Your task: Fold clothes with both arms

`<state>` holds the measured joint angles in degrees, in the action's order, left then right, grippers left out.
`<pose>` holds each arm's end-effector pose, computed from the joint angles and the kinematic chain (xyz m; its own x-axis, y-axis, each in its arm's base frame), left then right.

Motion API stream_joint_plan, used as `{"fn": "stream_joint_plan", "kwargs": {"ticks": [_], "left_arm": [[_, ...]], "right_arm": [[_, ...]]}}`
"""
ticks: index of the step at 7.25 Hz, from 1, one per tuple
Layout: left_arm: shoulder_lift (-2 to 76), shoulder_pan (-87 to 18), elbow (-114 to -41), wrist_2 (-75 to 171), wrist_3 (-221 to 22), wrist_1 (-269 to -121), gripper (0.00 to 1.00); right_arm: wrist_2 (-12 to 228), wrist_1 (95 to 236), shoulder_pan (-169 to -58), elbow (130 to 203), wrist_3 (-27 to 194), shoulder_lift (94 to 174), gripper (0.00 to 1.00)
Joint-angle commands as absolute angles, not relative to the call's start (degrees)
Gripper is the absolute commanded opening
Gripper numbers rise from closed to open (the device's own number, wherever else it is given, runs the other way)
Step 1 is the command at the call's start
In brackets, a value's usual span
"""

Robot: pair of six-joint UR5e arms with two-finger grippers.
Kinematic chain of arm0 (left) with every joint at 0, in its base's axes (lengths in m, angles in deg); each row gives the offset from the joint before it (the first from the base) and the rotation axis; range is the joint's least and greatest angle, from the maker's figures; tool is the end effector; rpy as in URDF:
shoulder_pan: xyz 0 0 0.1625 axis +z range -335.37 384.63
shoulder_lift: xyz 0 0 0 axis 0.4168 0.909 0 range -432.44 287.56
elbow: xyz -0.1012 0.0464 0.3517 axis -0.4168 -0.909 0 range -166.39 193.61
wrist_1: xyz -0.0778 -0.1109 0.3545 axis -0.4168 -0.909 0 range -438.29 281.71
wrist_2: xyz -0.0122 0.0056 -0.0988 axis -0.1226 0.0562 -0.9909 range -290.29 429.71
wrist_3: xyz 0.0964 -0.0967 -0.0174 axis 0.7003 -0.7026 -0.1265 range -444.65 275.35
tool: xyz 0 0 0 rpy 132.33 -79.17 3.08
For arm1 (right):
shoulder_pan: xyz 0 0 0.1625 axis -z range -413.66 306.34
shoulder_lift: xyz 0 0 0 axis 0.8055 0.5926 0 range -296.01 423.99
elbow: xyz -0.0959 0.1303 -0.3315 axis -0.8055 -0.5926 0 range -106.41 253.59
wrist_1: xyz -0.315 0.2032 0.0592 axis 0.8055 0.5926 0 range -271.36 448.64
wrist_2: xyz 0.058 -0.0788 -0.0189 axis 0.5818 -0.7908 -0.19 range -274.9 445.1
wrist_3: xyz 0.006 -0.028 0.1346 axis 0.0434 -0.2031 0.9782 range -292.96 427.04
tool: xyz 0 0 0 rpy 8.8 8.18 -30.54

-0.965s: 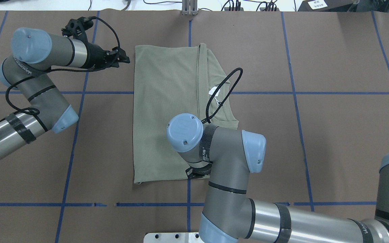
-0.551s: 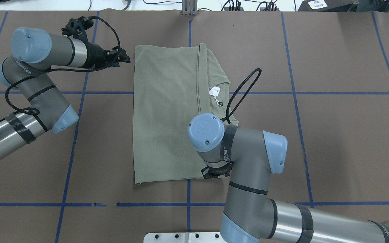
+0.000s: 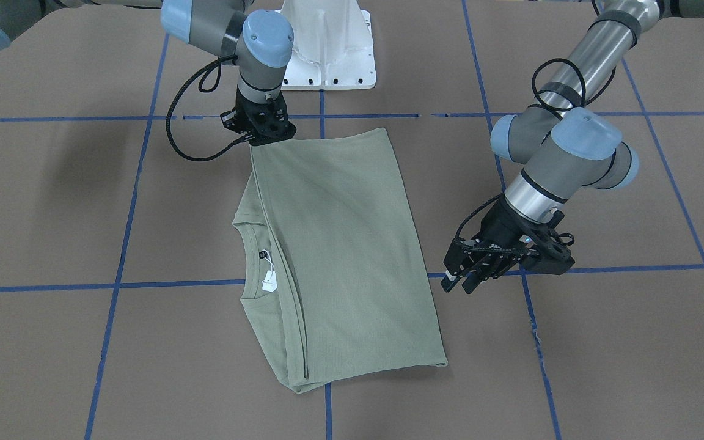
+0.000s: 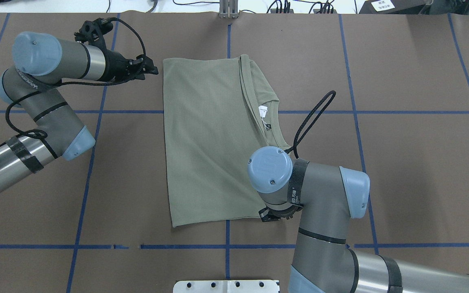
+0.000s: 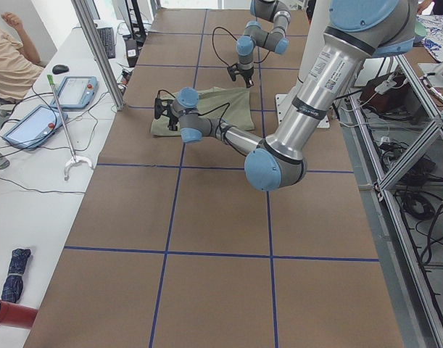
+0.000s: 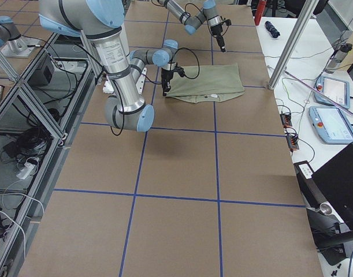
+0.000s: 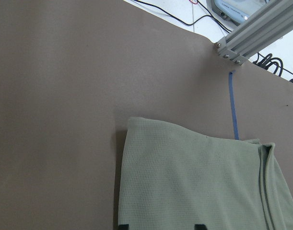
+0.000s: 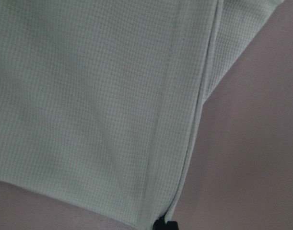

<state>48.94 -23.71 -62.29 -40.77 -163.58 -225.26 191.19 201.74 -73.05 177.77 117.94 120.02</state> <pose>0.3901 -0.5665 0.3110 0.2686 -0.0312 -0.9627 0.4324 0.8970 0.0916 -0.5244 -0.2855 0.2812 0.7945 -0.3628 0.4870 0.3772 0.9233 0.0724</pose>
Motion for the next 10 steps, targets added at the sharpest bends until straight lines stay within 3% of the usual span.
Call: {"fn": "stream_joint_plan", "kwargs": {"ticks": [1, 2, 5, 10], "left_arm": [[48.94, -23.71, -62.33, -40.77, -163.58, -225.24, 0.55], [48.94, -23.71, -62.33, -40.77, -163.58, -225.24, 0.55], [48.76, -23.88, -63.90, -41.03, -163.58, -225.07, 0.55], [45.60, -23.79, -66.99, -41.12, -163.58, -225.07, 0.57]], "right_arm": [[191.18, 201.67, -73.08, 177.83, 118.37, 120.24, 0.54], [191.27, 201.76, -73.43, 178.52, 118.37, 120.07, 1.00], [191.18, 200.71, -80.52, 176.53, 117.14, 116.84, 1.00], [191.09, 186.22, -88.98, 143.36, 110.04, 99.71, 1.00]]}}
